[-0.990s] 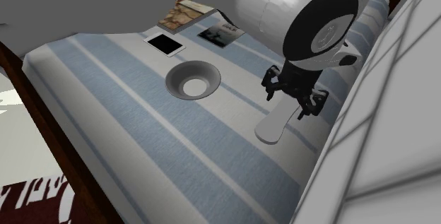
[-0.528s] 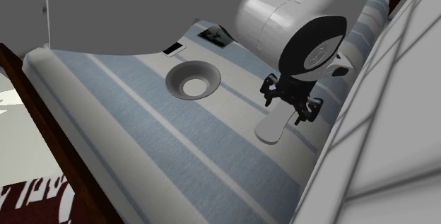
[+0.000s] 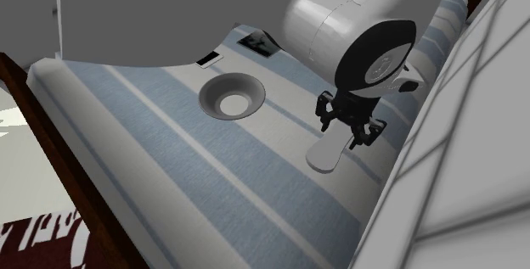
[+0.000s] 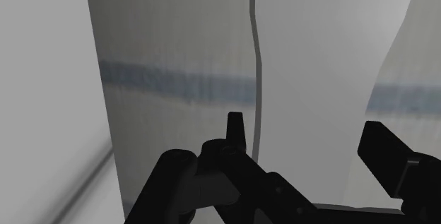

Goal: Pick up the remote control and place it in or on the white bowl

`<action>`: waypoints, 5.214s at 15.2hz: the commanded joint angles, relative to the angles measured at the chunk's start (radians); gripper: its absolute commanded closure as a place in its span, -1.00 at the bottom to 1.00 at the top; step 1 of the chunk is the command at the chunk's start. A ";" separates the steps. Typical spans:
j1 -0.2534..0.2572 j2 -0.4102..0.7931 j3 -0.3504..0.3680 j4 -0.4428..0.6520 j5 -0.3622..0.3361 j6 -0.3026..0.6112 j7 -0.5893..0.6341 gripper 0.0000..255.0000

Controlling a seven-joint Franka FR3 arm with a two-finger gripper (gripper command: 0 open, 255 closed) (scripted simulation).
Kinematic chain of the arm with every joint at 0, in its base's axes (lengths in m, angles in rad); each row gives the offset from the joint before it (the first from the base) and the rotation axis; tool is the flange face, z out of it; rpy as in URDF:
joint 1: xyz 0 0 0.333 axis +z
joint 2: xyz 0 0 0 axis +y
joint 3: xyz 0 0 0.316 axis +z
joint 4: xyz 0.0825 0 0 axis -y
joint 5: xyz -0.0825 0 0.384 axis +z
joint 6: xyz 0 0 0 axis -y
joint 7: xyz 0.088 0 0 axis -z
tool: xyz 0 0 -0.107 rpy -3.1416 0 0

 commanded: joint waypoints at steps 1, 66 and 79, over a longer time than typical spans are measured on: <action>0.000 0.000 0.000 0.000 0.000 0.000 0.000 1.00; 0.215 -0.421 0.179 -0.483 0.044 0.054 0.391 1.00; 0.215 -0.421 0.179 -0.483 0.044 0.054 0.391 -1.00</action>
